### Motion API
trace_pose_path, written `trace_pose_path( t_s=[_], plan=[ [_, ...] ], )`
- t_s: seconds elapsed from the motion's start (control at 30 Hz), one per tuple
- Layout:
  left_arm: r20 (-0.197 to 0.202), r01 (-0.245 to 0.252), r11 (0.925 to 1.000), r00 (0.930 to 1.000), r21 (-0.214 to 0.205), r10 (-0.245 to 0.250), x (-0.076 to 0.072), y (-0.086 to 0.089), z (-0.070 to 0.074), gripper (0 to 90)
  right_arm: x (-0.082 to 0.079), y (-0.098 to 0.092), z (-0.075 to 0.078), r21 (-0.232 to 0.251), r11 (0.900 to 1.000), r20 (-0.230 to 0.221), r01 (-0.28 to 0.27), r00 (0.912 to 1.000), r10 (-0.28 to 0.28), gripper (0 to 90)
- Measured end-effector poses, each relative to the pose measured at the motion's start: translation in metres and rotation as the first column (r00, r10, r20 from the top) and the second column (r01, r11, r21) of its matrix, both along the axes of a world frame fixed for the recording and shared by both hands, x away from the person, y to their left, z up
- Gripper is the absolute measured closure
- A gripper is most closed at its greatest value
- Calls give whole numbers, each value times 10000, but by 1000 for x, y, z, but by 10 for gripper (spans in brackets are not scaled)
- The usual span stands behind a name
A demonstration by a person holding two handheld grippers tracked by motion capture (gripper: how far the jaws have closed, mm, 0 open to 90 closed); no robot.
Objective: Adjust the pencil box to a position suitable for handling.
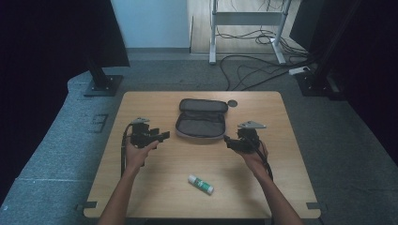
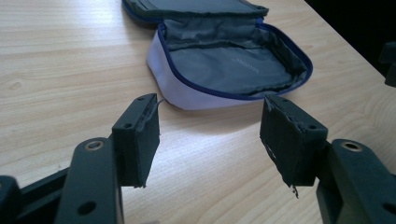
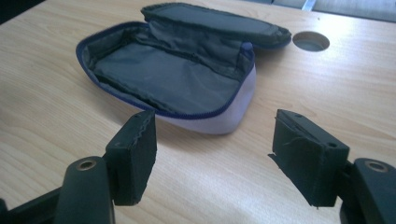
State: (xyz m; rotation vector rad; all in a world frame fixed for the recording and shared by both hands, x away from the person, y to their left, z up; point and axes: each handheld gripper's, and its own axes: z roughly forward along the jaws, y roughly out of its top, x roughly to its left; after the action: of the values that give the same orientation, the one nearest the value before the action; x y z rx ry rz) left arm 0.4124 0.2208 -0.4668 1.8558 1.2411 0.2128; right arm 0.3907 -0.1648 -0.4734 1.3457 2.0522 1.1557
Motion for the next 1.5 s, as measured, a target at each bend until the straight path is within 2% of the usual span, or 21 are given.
trace_pose_path(
  t_s=[0.17, 0.23, 0.43, 0.57, 0.83, 0.93, 1.1, 1.27, 1.33, 1.5],
  plan=[
    [24, -127, 9998, 9999, 138, 127, 8, 0, 2, 377, 6, 3, -1, -10, 10000, -48, -67, 10000, 67, 302],
    [117, -219, 9998, 9997, 13, 219, 11, -1, 2, 379, 10, 5, -1, -46, 10000, -107, -38, 9999, 38, 302],
    [-1, -143, 9998, 9999, 159, 143, 23, -8, 0, 377, 22, 8, -4, -54, 10000, -110, 10, 9999, -11, 307],
    [-103, -207, 9997, 9997, 145, 209, 31, -14, -3, 381, 31, 11, -7, -168, 9998, -265, 60, 9996, -65, 304],
    [-224, -195, 9991, 9995, 370, 204, 42, -25, -7, 378, 42, 16, -11, -286, 9994, -405, 204, 9989, -216, 317],
    [-228, -209, 9992, 9995, 350, 217, 46, -28, -11, 380, 45, 19, -15, -380, 9991, -458, 196, 9987, -213, 322],
    [-490, -261, 9987, 9984, 434, 282, 55, -35, -21, 380, 53, 24, -24, -468, 9987, -632, 202, 9977, -232, 336],
    [-541, -185, 9984, 9983, 526, 213, 63, -43, -23, 379, 59, 24, -31, -463, 9986, -803, 275, 9963, -311, 350],
    [-480, -201, 9984, 9986, 522, 226, 65, -45, -24, 381, 62, 24, -31, -530, 9981, -914, 303, 9952, -350, 353],
    [-592, -368, 9976, 9974, 582, 403, 71, -47, -30, 386, 67, 28, -27, -531, 9981, -809, 310, 9961, -352, 361]
  ],
)
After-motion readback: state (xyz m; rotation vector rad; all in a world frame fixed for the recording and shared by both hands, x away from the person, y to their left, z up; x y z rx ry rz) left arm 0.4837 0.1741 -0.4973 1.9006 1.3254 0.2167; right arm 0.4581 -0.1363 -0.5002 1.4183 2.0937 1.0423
